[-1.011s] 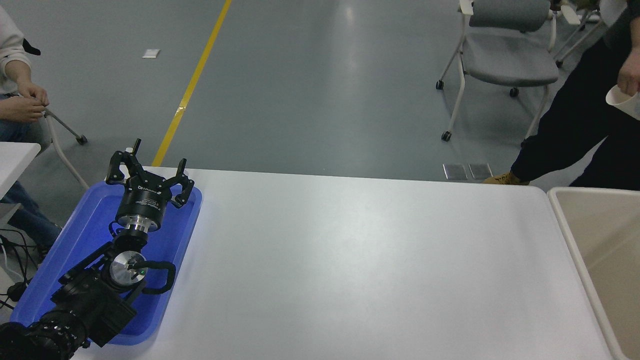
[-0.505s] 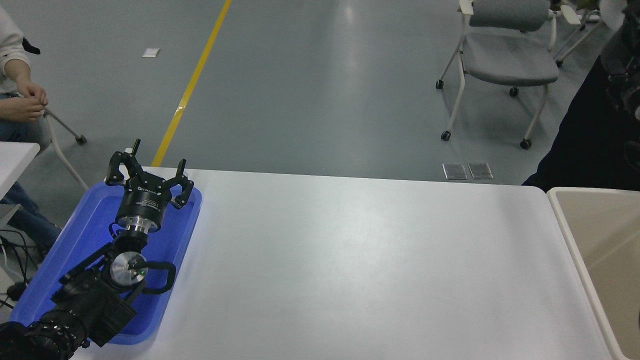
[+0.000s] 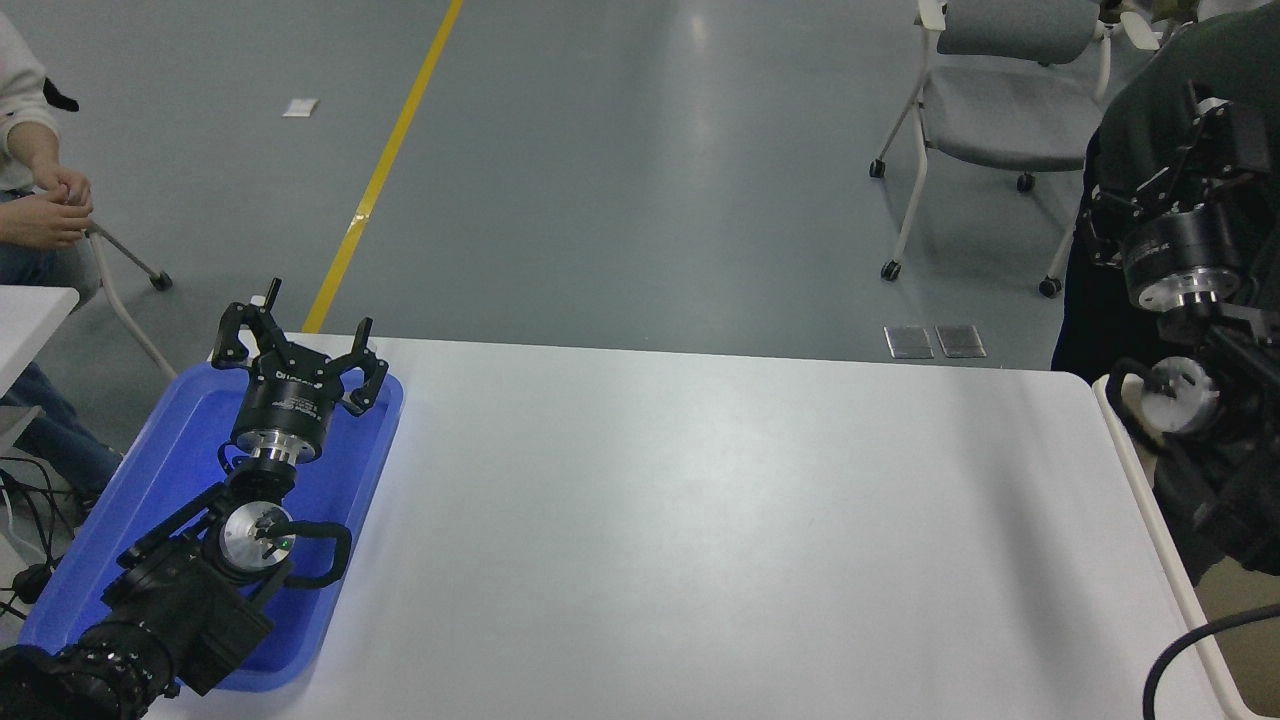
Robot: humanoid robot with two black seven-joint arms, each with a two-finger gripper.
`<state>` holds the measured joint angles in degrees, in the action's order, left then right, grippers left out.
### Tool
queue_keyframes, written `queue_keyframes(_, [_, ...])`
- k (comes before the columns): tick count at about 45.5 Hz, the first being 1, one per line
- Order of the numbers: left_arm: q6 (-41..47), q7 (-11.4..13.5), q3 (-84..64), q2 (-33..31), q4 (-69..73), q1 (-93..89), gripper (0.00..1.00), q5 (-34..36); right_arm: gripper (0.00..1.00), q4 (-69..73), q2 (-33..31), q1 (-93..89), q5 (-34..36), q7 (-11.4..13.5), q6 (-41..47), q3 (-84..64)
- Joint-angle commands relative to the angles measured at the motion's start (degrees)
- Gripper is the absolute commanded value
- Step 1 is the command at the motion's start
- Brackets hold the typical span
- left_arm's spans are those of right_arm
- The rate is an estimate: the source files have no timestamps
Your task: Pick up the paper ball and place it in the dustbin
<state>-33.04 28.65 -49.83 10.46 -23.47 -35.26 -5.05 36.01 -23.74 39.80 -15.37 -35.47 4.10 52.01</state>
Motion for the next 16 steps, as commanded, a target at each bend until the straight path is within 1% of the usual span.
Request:
queue_keyframes(1, [0.00, 0.00, 0.00, 0.00, 0.00, 0.01, 1.00, -0.05, 1.00, 0.64, 3.71, -5.26, -0.01, -1.62, 0.20, 2.83])
queue_keyframes(16, [0.00, 0.00, 0.00, 0.00, 0.00, 0.01, 1.00, 0.04, 1.00, 0.81, 4.58, -5.79, -0.01, -1.54, 0.20, 5.64])
